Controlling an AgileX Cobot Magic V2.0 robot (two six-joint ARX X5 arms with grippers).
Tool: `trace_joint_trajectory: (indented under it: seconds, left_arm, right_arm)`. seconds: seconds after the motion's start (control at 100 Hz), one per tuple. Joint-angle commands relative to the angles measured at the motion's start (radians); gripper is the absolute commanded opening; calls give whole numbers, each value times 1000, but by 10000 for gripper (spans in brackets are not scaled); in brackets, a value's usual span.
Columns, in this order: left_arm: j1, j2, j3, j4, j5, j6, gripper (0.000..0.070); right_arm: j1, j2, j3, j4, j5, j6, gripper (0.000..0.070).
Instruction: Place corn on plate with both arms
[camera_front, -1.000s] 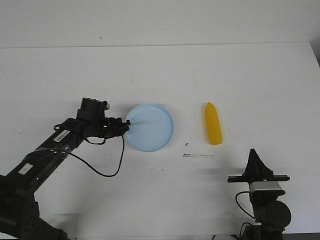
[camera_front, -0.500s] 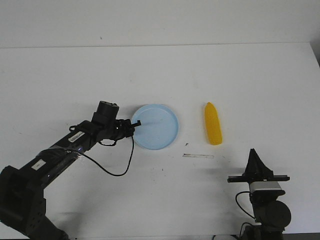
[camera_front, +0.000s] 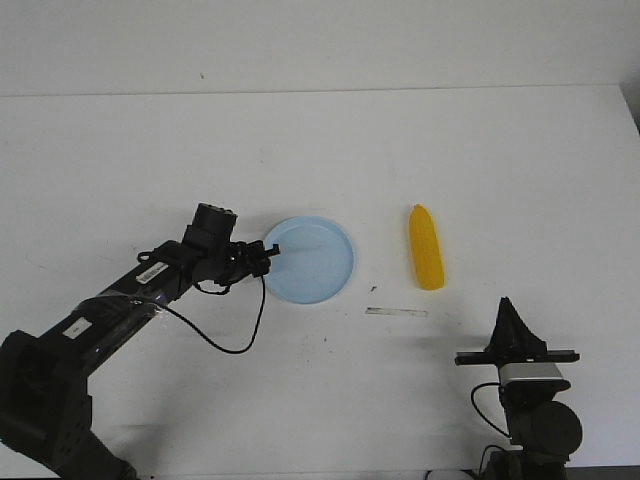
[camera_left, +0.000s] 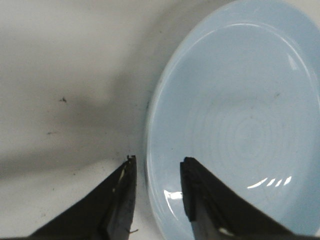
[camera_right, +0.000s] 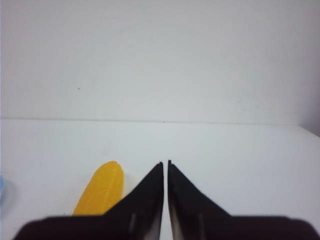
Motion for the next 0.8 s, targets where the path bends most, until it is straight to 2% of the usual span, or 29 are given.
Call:
trace_joint_trajectory:
  seconds: [0.0,0.11,0.23,0.32,0.38,0.48,0.64,0.71,0.79]
  left_arm:
    - [-4,5,13,-10,2,17,205]
    - [-2,-41,13,-21,1,43,204]
    - [21,-109,13,-20,-1,111,188]
    - [42,-157,0,9,-19,183,75]
    - [55,-192,-26,53,-42,243,32]
    - [74,-251,-98,159,-73,362,31]
    - [122,-369,-267,362,-74,560,31]
    - [154,-435,-346,430,-74,617,32]
    - [195,-520,-431,494,-77,642,32]
  right_arm:
    - [2,2,-1,10,0,6,15]
    - [2,2,-1,10,0,6,15]
    - [2,2,-1,10,0,6,15]
    - [2,2,-1,10,0,6,15]
    - [2,2,-1,10,0,6,15]
    - [2,2,-1,10,0,6,15]
    - [2,2,-1,10,0,6,15]
    - [2,2,-1,10,0,6,15]
    - [2,2,-1,9,0,6,15]
